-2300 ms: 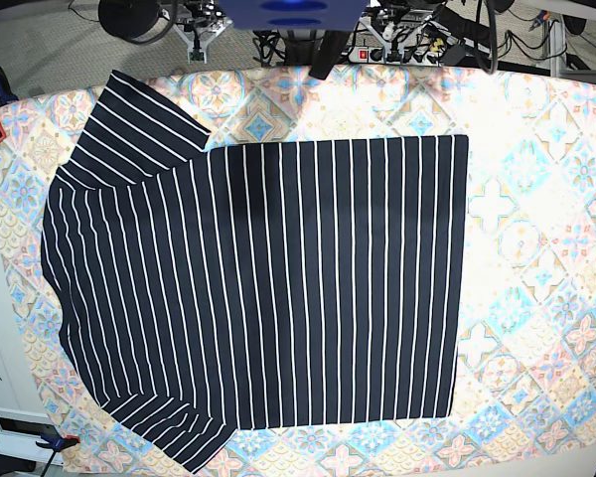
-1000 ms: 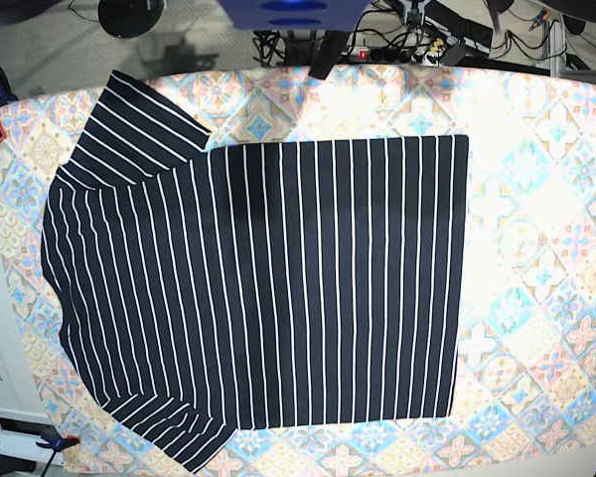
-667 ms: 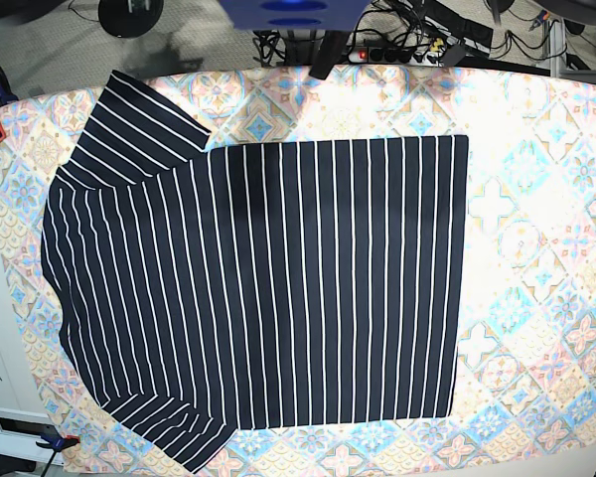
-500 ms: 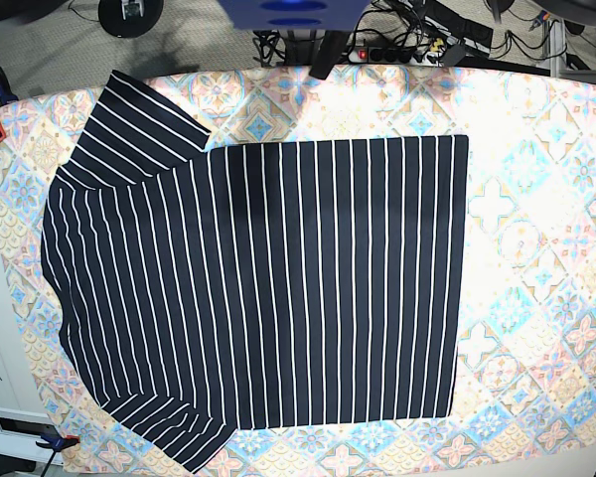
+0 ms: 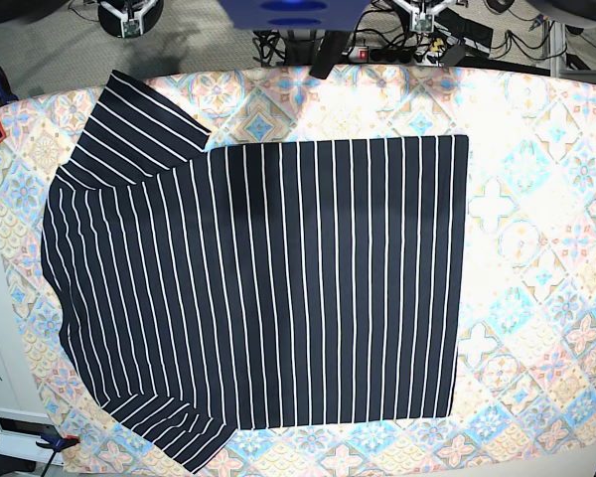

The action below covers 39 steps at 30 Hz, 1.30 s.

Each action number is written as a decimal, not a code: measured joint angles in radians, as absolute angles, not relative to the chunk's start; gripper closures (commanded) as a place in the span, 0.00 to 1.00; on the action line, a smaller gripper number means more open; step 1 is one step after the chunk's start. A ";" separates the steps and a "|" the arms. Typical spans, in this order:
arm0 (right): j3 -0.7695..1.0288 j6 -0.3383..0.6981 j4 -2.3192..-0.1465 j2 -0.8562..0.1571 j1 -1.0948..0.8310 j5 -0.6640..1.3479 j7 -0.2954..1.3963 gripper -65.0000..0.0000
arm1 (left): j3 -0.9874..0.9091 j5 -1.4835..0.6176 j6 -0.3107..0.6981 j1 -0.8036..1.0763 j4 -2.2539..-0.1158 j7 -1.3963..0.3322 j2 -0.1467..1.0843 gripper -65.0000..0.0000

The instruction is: Fold the T-shirt properly

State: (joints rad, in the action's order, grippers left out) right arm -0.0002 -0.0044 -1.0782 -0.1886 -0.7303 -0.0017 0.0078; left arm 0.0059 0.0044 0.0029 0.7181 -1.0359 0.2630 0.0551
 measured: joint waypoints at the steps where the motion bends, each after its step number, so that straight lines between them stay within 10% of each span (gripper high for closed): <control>1: 0.000 -0.004 -1.096 -0.189 -0.738 -0.002 0.003 1.00 | 0.007 0.004 0.002 0.741 -1.091 0.255 0.056 1.00; 24: 0.189 0.001 -1.594 -0.182 -0.956 -0.001 0.112 1.00 | 0.004 -0.021 0.004 0.952 -1.883 -0.119 0.058 1.00; 39: 0.188 -0.001 -1.745 -0.183 -0.933 -0.001 0.260 1.00 | -0.204 -0.629 -0.007 0.744 -1.885 -0.451 0.052 0.78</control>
